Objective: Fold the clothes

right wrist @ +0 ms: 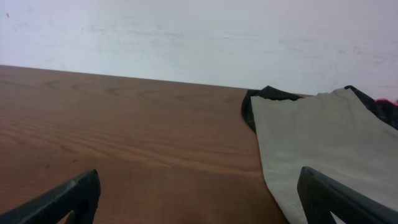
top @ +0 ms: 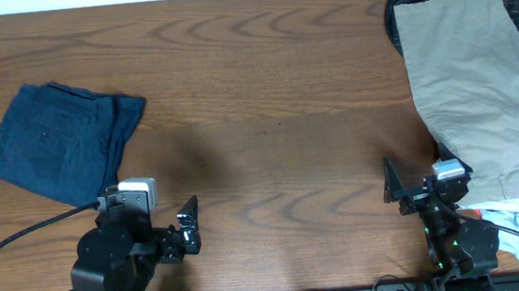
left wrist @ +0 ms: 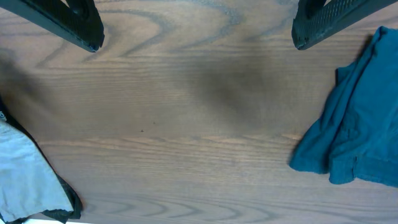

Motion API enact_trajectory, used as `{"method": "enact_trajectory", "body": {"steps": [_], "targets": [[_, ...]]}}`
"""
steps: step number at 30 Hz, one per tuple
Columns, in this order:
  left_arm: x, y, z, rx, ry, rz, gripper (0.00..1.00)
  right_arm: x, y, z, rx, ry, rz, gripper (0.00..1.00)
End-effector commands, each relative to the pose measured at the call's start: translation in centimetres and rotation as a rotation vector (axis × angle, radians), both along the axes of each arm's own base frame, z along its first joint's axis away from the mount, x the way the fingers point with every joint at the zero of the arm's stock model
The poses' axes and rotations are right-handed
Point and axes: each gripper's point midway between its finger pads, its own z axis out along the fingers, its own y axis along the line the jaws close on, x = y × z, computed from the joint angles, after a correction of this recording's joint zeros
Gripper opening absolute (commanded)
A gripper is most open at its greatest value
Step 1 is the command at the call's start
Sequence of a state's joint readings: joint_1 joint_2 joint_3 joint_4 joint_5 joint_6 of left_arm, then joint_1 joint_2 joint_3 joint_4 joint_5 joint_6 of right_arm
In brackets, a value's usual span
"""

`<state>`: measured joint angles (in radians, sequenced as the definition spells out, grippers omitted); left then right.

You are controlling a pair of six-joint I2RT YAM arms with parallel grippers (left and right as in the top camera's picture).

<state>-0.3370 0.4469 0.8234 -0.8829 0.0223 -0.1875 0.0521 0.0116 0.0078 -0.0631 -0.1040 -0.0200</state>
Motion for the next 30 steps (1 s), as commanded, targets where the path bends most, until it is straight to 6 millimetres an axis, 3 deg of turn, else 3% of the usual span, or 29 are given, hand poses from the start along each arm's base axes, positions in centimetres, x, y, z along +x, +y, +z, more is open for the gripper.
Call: {"method": "enact_trajectory", "body": {"steps": [1, 24, 30], "targets": [[0.0, 0.1, -0.1, -0.006, 0.001, 0.011, 0.98, 0.0, 0.1, 0.0, -0.019, -0.005, 0.003, 0.99], [0.0, 0.1, -0.1, -0.006, 0.001, 0.014, 0.98, 0.0, 0.1, 0.0, -0.019, -0.005, 0.004, 0.99], [-0.3, 2.3, -1.2, 0.035, 0.042, 0.105, 0.98, 0.0, 0.1, 0.0, -0.019, -0.005, 0.004, 0.99]]}}
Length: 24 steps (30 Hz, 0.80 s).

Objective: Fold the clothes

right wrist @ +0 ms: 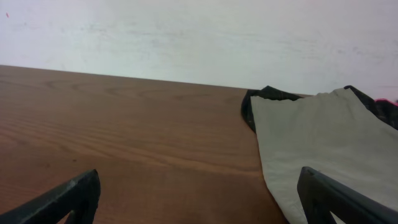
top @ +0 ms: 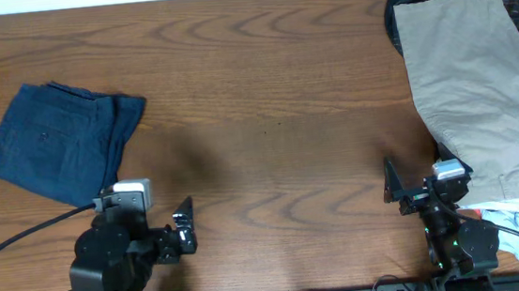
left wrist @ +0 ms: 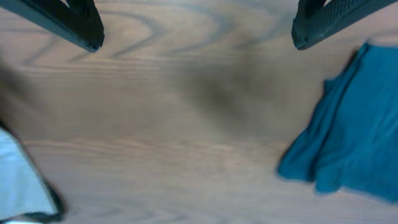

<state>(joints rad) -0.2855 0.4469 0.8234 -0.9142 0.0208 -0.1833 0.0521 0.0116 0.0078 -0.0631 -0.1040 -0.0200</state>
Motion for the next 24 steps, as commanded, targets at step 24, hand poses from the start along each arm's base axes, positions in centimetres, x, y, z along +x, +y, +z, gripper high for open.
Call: {"method": "enact_trajectory", "body": {"steps": [24], "targets": [[5.0, 3.5, -8.9, -0.055, -0.375, 0.204, 0.98, 0.0, 0.1, 0.0, -0.019, -0.005, 0.003, 0.99]]}}
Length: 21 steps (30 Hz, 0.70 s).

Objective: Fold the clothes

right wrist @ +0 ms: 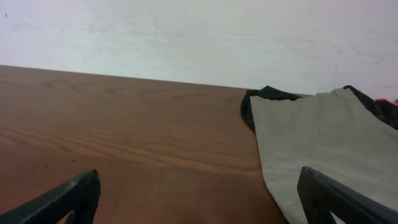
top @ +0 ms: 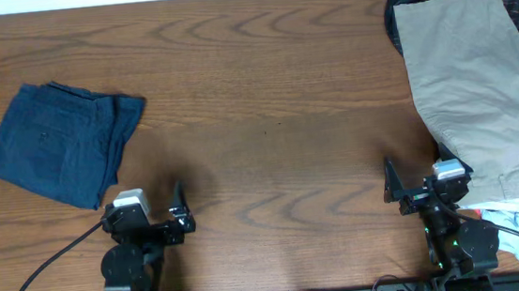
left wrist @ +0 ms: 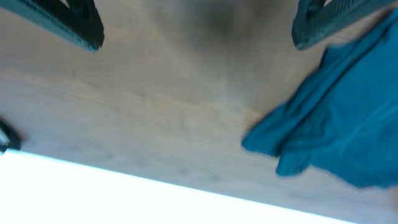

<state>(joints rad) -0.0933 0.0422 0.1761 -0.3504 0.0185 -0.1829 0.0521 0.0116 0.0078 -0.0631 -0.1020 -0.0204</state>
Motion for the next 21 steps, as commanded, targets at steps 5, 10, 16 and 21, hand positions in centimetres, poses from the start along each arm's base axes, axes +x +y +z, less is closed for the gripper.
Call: {"method": "enact_trajectory", "body": {"steps": [5, 10, 16, 21], "targets": [[2.0, 0.7, 1.0, 0.011, -0.217, 0.034, 0.98, 0.0, 0.1, 0.0, -0.019, -0.004, 0.005, 0.99], [2.0, 1.2, 0.2, 0.082, -0.187, 0.043, 0.98, 0.0, 0.1, 0.0, -0.019, -0.004, 0.005, 0.99], [1.8, 1.1, -0.7, 0.082, -0.151, 0.034, 0.98, 0.0, 0.1, 0.0, -0.019, -0.004, 0.005, 0.99], [1.8, 1.1, -0.7, 0.082, -0.15, 0.034, 0.98, 0.0, 0.1, 0.0, -0.019, -0.004, 0.005, 0.99]]}}
